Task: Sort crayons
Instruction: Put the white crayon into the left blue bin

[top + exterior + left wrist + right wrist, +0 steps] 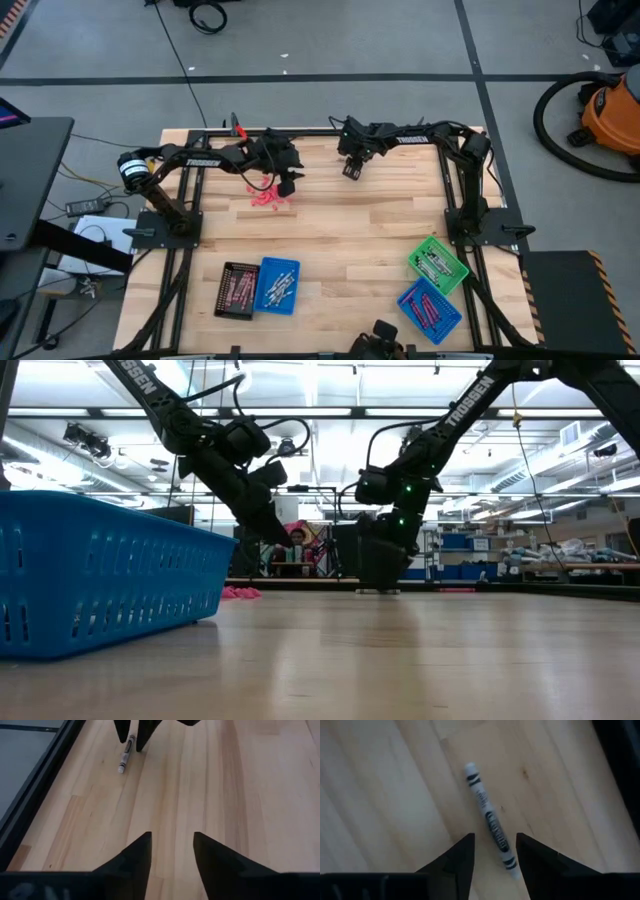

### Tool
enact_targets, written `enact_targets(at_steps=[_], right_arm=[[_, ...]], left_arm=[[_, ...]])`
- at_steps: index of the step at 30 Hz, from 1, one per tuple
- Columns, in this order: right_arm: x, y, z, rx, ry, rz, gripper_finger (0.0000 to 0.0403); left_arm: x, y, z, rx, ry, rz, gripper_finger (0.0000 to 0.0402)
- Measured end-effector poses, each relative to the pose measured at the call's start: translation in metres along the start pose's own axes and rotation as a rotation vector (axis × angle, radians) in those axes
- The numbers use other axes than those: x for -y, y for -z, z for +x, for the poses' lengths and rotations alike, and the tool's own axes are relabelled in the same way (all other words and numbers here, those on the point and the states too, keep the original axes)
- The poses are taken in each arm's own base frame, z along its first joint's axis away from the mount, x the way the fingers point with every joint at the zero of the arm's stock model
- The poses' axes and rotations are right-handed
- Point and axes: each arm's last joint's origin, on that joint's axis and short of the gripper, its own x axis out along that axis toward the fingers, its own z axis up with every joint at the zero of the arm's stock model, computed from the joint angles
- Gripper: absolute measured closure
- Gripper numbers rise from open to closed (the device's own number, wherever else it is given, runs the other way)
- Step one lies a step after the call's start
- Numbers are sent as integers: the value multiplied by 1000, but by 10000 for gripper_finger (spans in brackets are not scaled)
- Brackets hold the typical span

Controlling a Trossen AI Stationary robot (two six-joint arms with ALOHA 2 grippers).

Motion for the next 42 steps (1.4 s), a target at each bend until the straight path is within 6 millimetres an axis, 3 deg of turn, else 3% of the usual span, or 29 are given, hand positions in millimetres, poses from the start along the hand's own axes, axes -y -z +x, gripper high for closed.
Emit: enact_targets(at_steps=[5, 17, 25, 34, 42], right_arm=[[1, 3, 1, -15, -17, 11, 274], [-8, 4, 0, -30, -108, 4, 387], [-18, 2, -3, -46, -54, -28, 387], [-43, -10, -29, 62, -77, -171, 377], [-72, -22, -43, 204, -143, -303, 371]], left_arm=[[2, 0, 0, -6, 7, 3, 225], [3, 0, 1, -6, 9, 4, 224], [3, 0, 1, -7, 9, 4, 224], [3, 2, 14, 21, 0, 83, 220], [6, -6, 17, 88, -47, 148, 161]])
